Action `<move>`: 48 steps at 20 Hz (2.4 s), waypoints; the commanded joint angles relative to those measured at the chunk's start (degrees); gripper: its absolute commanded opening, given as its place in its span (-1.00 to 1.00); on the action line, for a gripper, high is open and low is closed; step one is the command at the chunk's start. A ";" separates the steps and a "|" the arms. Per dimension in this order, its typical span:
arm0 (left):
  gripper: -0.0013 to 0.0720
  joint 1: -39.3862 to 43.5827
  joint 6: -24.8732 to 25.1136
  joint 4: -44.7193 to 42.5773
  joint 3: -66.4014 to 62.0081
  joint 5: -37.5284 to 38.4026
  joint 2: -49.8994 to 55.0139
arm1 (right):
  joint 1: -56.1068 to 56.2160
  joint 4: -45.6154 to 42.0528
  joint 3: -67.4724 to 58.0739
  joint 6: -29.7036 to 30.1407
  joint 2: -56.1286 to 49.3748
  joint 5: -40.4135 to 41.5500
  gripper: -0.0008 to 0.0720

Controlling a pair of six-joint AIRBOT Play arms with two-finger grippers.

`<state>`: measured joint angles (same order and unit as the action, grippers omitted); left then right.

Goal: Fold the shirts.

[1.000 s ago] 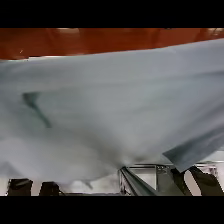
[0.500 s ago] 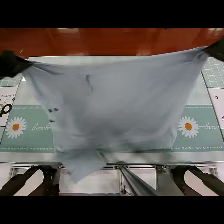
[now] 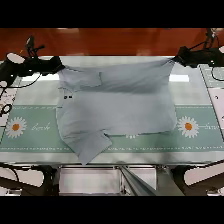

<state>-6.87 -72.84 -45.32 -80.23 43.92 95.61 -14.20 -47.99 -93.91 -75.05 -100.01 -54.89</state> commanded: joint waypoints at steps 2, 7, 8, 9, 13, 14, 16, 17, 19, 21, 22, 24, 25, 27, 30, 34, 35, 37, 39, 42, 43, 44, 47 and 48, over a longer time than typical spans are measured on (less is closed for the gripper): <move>-0.88 0.44 0.17 0.35 -1.95 3.69 3.28 | -0.02 1.05 -4.76 -0.11 -5.22 -2.40 -0.90; -0.88 -1.42 0.20 -0.39 -1.92 20.90 1.68 | -2.16 -0.83 -6.01 -1.88 -5.25 -15.76 -0.90; -0.88 -1.88 0.17 -2.05 -1.90 23.78 1.18 | -2.58 -3.67 -5.99 -2.62 -5.22 -18.71 -0.90; -0.88 -2.38 0.11 -4.33 -1.90 26.36 0.61 | -2.95 -7.52 -5.99 -3.48 -5.25 -21.73 -0.90; -0.88 -2.69 -1.62 -10.34 -1.11 33.77 -0.09 | -2.95 -15.23 -3.43 -4.02 -5.25 -26.25 -0.90; -0.88 -2.69 -1.73 -10.40 -0.15 34.95 -0.09 | -2.95 -15.21 -2.49 -4.02 -5.25 -25.92 -0.90; -0.88 -2.60 -1.77 -10.43 2.56 35.71 -0.09 | -2.78 -15.19 -0.63 -3.89 -5.25 -25.14 -0.90; -0.88 -2.45 -1.75 -10.43 4.11 35.60 -0.09 | -2.69 -15.19 0.26 -3.72 -5.25 -24.85 -0.90; -0.88 -2.38 -1.75 -10.43 7.21 35.10 -0.07 | -2.49 -15.65 1.44 -3.74 -5.31 -24.59 -0.90; -0.88 -2.40 -1.25 -10.45 9.35 35.06 0.07 | -2.47 -15.61 1.49 -3.78 -5.86 -24.83 -0.89; -0.88 -2.38 -1.09 -10.40 9.99 34.88 0.09 | -2.47 -15.34 1.49 -3.76 -6.01 -24.74 -0.89; -0.87 -2.38 -0.92 -10.19 10.32 34.58 0.09 | -2.49 -14.69 1.49 -3.93 -6.32 -24.22 -0.72; -0.71 -2.38 -0.94 -10.16 10.32 34.91 0.07 | -2.49 -14.25 1.49 -4.87 -6.32 -24.20 -0.20; 0.40 -2.40 -0.90 -10.47 10.25 40.30 0.07 | -3.15 -15.10 0.85 -6.08 -6.08 -26.80 0.15; 0.41 -4.09 -3.41 -16.81 8.85 45.68 -1.40 | -7.50 -15.19 -1.86 -10.10 -3.54 -30.38 0.15; 0.41 -9.09 -6.58 -16.41 13.14 33.64 -14.27 | -12.63 -17.20 2.62 -10.16 6.40 -30.45 0.15; 0.41 -9.99 -6.51 -16.17 16.55 31.98 -18.29 | -13.35 -17.20 6.75 -8.72 9.81 -29.64 0.15; 0.41 -11.98 -5.68 -16.28 26.58 31.63 -25.57 | -14.36 -16.57 18.03 -7.63 16.92 -24.46 0.15; 0.41 -14.08 -5.62 -12.28 38.38 30.38 -32.00 | -14.67 -13.00 30.49 -3.39 23.67 -19.96 0.15; 0.41 -17.59 -4.39 -8.13 55.63 28.02 -42.27 | -14.62 -5.62 46.93 2.84 32.59 -14.45 0.15; 0.41 -18.86 -4.42 -8.17 59.54 28.20 -44.98 | -14.62 -3.93 50.40 3.85 34.60 -13.49 0.15; 0.41 -19.63 -6.32 -8.17 61.64 29.03 -46.60 | -14.62 -2.27 53.05 5.11 36.17 -13.09 0.15; 0.41 -19.52 -8.09 -8.22 60.17 29.81 -47.28 | -14.62 -0.66 56.78 6.14 38.73 -12.83 0.15; 0.40 -19.52 -8.68 -9.07 60.19 29.92 -47.19 | -14.62 -0.37 56.83 6.16 38.82 -12.92 0.15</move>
<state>-25.61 -79.70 -54.28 -22.52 73.43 50.61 -28.75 -51.55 -41.63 -71.00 -64.03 -69.34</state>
